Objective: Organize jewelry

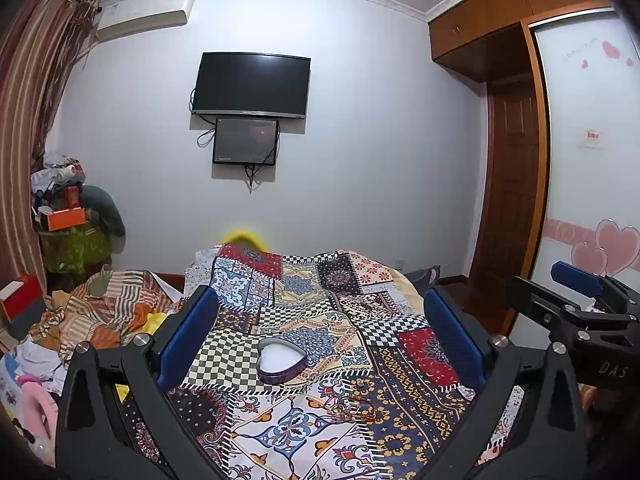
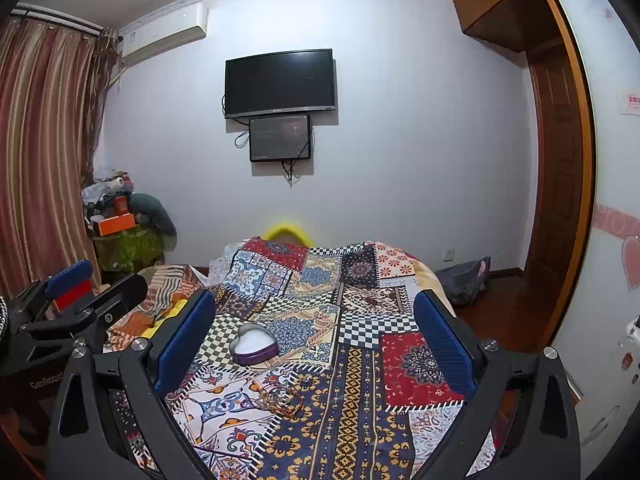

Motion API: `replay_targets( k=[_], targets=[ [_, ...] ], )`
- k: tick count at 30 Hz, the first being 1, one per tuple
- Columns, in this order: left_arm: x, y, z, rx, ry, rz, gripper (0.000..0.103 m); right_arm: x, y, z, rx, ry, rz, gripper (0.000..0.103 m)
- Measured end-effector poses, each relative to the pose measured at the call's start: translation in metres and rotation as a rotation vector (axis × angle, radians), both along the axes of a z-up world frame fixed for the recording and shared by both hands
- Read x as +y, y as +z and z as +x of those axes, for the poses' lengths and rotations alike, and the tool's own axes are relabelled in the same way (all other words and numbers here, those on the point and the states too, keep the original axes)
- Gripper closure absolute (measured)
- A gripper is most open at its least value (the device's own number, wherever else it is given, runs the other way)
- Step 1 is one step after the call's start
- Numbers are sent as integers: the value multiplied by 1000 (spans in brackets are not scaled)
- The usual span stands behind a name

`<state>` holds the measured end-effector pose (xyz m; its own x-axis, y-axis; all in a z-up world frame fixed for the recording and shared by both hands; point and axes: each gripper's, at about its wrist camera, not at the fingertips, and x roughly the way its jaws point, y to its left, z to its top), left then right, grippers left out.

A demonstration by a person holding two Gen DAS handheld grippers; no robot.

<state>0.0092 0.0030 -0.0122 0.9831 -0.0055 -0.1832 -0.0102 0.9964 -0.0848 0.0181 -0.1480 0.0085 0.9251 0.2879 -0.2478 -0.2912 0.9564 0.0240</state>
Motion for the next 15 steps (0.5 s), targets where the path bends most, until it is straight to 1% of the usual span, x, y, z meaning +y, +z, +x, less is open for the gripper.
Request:
replay_targets(
  k=[15],
  targets=[
    [1,0,1,6,-1,-4,0,-1,-1,2,3,4,1,4]
  ],
)
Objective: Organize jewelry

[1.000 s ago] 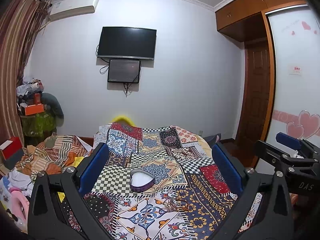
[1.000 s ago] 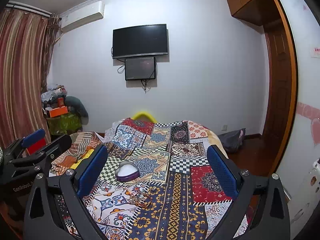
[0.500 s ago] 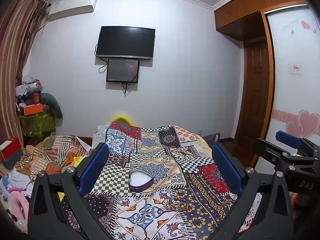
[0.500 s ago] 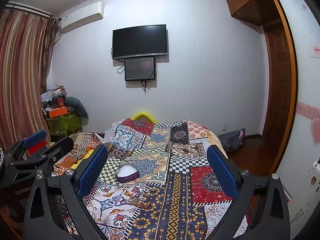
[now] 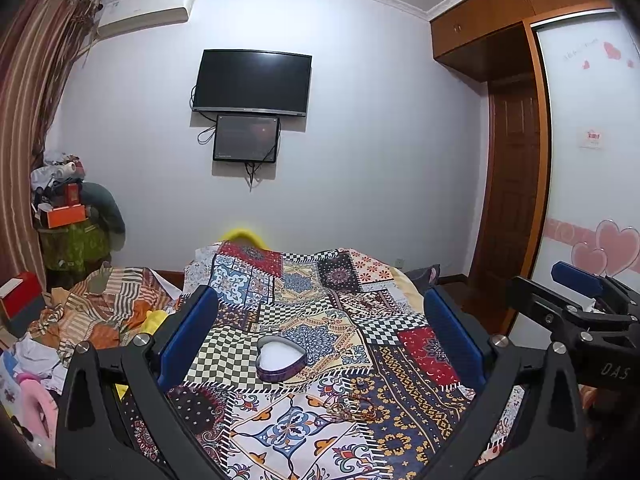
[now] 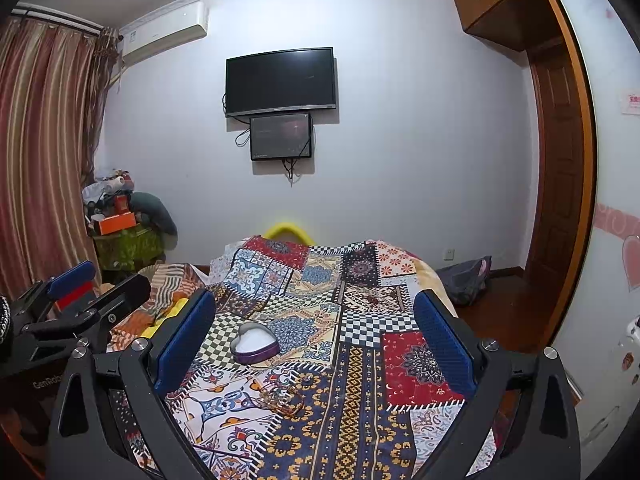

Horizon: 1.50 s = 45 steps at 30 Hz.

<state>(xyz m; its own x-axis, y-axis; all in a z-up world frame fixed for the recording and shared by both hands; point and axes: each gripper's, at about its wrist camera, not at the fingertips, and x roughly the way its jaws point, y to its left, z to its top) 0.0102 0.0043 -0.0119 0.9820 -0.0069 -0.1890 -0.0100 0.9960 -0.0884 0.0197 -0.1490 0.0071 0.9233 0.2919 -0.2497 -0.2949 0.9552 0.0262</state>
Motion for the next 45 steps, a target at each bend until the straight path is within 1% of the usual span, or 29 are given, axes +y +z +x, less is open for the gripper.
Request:
replay_targets(
  k=[12,16,21,24,28,32,36,40,41,44,45],
  targets=[
    [2,-5,2,8,3,1,0,1,-2,2,11,0,0,4],
    [4,-9,8,22,6,-2,0,2,-4,4,20,-2,-3,4],
    [8,-17,21,61,9,-10,0,3,-10,13,49,-6,-11,4],
    [11,-27,33,102,13,-20,0,4,-19,23,79,-14,-23,4],
    [19,-45,53,170,39,-25,0,5,-36,40,142,-30,-47,4],
    [26,-70,75,255,64,-18,0,5,-57,60,215,-44,-69,4],
    [31,-97,96,342,69,-16,1,2,-81,77,294,-62,-97,4],
    [35,-127,117,452,33,-33,12,-1,-108,94,374,-67,-129,5],
    [36,-135,122,480,21,-42,12,-1,-113,98,392,-66,-136,5],
    [36,-154,135,548,-9,-60,17,-2,-131,109,450,-50,-150,5],
    [36,-159,138,562,-16,-62,21,-3,-136,112,465,-44,-153,6]
  ],
)
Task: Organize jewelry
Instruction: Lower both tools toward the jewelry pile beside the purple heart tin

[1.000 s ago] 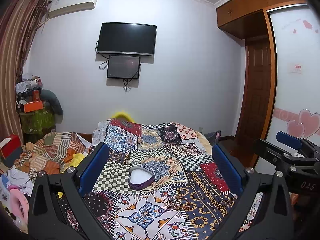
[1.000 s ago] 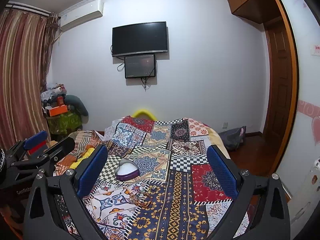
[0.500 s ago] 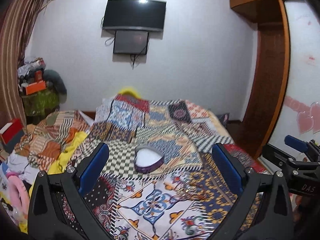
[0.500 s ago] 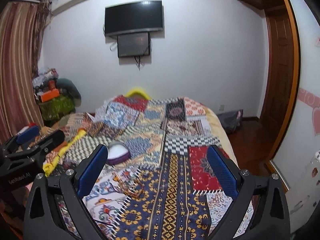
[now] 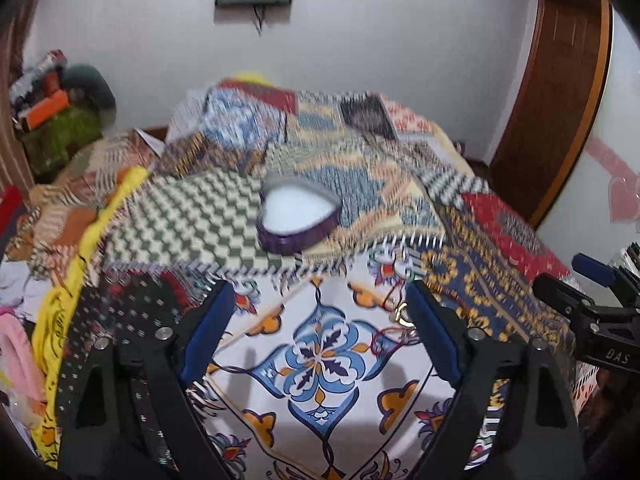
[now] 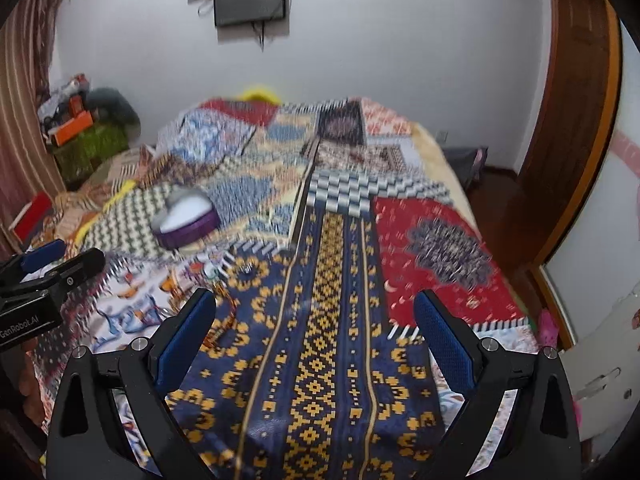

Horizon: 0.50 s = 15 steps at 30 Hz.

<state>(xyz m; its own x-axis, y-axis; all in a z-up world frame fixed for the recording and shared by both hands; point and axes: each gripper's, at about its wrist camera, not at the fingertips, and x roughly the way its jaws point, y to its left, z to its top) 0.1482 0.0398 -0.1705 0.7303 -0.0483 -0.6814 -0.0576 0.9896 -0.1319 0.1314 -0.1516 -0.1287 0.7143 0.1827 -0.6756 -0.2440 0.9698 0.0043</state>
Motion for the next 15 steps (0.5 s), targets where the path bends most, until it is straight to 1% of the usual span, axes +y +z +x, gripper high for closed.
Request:
replay_targets(
  k=[2,7,9,10,15],
  targets=[
    [-1,-9,5,25,-18,-11,25,1,-7,6,23,12,-5,12],
    [-5,-23,15,73,-59,-47,40,9,-17,17,77,83,20,27],
    [-7,-25,17,79,-72,-46,43,16,-19,23,97,118,28,34],
    [-8,-26,17,79,-79,-41,44,20,-20,25,104,132,29,36],
    [-9,-27,17,81,-105,-38,51,43,-29,42,157,240,4,54]
  ],
)
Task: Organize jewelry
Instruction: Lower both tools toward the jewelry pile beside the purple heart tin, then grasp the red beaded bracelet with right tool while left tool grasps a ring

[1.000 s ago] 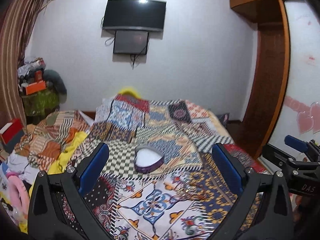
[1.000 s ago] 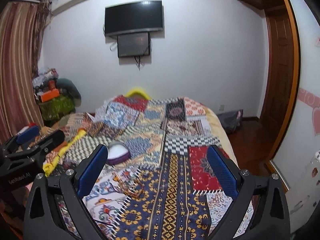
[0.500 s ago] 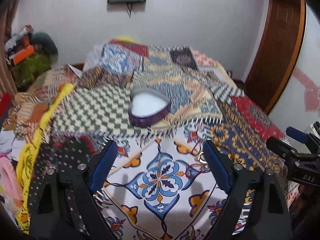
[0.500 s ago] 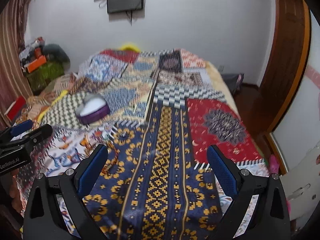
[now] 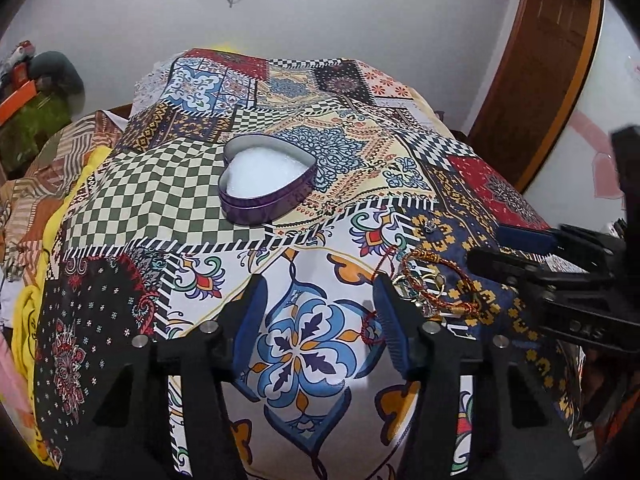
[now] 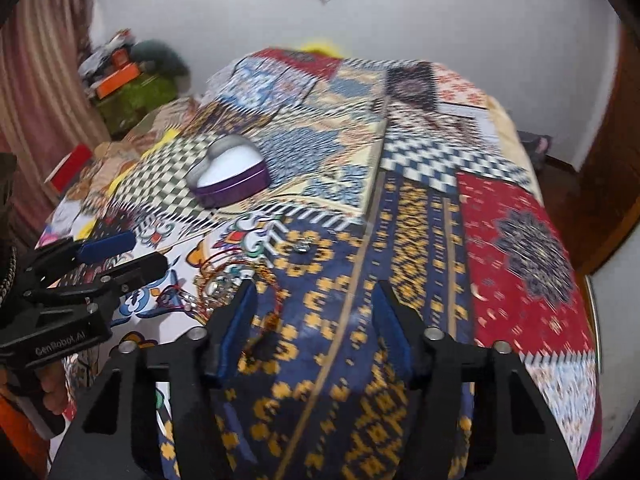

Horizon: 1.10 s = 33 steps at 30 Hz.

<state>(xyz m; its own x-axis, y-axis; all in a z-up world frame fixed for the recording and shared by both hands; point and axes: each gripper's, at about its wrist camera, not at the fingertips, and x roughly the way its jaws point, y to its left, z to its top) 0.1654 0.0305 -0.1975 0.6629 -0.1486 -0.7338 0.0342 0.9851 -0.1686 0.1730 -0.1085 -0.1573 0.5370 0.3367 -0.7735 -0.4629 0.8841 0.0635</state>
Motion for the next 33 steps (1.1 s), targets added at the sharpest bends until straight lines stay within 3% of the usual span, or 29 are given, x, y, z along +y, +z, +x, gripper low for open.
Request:
replay_targets(
  k=[7,15,24,33],
  targets=[
    [3,-1,3,5,-15,-13,56,22,-13,15,61,114,-50,69],
    [4,-2,2,15,-25,-26,57,31,-21,21,91,169,-84,92],
    [1,3,-8,26,-49,-73,57,25,-19,20,78,143,-80,98],
    [-29,7,-12,26,-139,-48,61,6,-12,7,51,96,-71,98]
  ],
)
